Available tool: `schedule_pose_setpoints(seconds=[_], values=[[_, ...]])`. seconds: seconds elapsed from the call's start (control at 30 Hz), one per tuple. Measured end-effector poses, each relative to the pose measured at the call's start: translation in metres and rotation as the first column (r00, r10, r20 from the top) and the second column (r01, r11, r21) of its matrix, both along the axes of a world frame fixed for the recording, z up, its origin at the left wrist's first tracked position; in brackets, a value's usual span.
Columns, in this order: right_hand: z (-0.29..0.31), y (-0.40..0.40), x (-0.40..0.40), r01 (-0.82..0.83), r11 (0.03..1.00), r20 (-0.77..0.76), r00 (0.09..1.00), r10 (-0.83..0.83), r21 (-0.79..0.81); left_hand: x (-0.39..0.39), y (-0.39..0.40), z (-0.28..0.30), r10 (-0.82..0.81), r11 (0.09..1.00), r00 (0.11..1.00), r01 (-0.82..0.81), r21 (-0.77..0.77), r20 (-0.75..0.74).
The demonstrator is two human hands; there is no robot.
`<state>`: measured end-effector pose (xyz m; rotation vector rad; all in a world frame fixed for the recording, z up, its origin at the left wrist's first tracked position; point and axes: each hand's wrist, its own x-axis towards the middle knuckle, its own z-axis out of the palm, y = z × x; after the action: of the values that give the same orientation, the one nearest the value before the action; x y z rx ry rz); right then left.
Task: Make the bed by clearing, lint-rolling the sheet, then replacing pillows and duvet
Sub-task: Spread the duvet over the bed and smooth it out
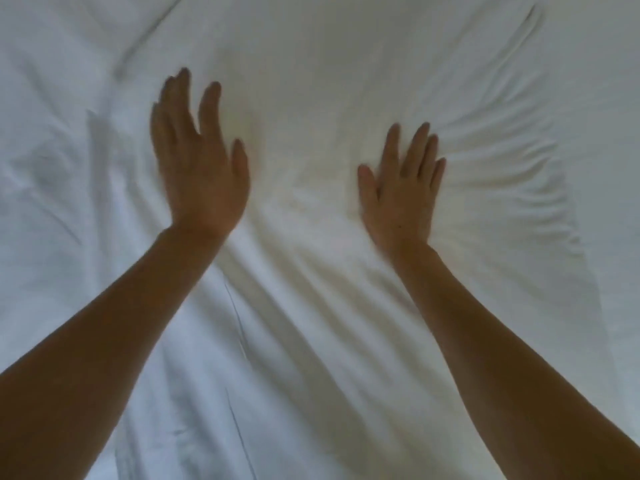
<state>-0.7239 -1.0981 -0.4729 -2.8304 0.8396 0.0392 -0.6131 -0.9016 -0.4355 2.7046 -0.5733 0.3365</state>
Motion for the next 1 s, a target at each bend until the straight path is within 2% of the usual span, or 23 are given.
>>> schedule_pose_setpoints(seconds=[0.07,0.1,0.13,0.2,0.27,0.4,0.47,0.57,0.67,0.73,0.8,0.83,0.93,1.0], values=[[-0.005,0.057,-0.012,-0.221,0.973,0.023,0.975,0.220,0.068,-0.041,-0.012,-0.005,-0.270,0.962,0.963,0.269,0.043,0.004],[-0.008,0.088,-0.023,-0.315,0.941,0.039,0.949,0.313,0.121,-0.054,0.000,-0.018,-0.326,0.941,0.944,0.329,0.076,-0.045],[-0.009,0.118,-0.038,-0.371,0.913,0.052,0.929,0.367,0.170,-0.064,0.017,-0.030,-0.317,0.937,0.944,0.327,0.124,-0.096],[-0.006,0.173,-0.077,-0.418,0.872,0.086,0.908,0.410,0.253,-0.084,0.065,-0.049,-0.183,0.956,0.972,0.210,0.203,-0.145],[0.000,0.217,-0.124,-0.488,0.812,0.123,0.871,0.475,0.321,-0.108,0.117,-0.056,-0.049,0.964,0.990,0.081,0.253,-0.129],[0.005,0.288,-0.214,-0.616,0.681,0.131,0.772,0.622,0.396,-0.167,0.175,-0.051,0.205,0.953,0.971,-0.170,0.251,-0.123],[0.010,0.308,-0.236,-0.612,0.679,0.076,0.763,0.642,0.407,-0.201,0.178,-0.044,0.395,0.905,0.909,-0.359,0.230,-0.136],[0.019,0.310,-0.255,-0.629,0.680,0.049,0.747,0.663,0.377,-0.247,0.181,-0.031,0.644,0.765,0.725,-0.618,0.183,-0.244],[0.023,0.294,-0.284,-0.679,0.628,0.052,0.694,0.718,0.379,-0.284,0.185,-0.022,0.734,0.660,0.578,-0.732,0.171,-0.357],[0.023,0.289,-0.315,-0.705,0.615,0.076,0.677,0.732,0.352,-0.305,0.185,-0.017,0.726,0.660,0.545,-0.725,0.198,-0.420],[0.024,0.298,-0.355,-0.708,0.634,0.097,0.687,0.720,0.311,-0.322,0.187,-0.011,0.718,0.660,0.528,-0.723,0.204,-0.453],[0.025,0.306,-0.375,-0.680,0.670,0.112,0.722,0.683,0.298,-0.331,0.189,-0.009,0.717,0.654,0.520,-0.732,0.191,-0.465],[0.030,0.338,-0.418,-0.478,0.804,0.155,0.878,0.453,0.355,-0.352,0.198,-0.008,0.696,0.649,0.527,-0.753,0.113,-0.487],[0.030,0.358,-0.432,-0.363,0.846,0.143,0.932,0.334,0.390,-0.366,0.208,-0.008,0.685,0.661,0.554,-0.746,0.084,-0.474]])
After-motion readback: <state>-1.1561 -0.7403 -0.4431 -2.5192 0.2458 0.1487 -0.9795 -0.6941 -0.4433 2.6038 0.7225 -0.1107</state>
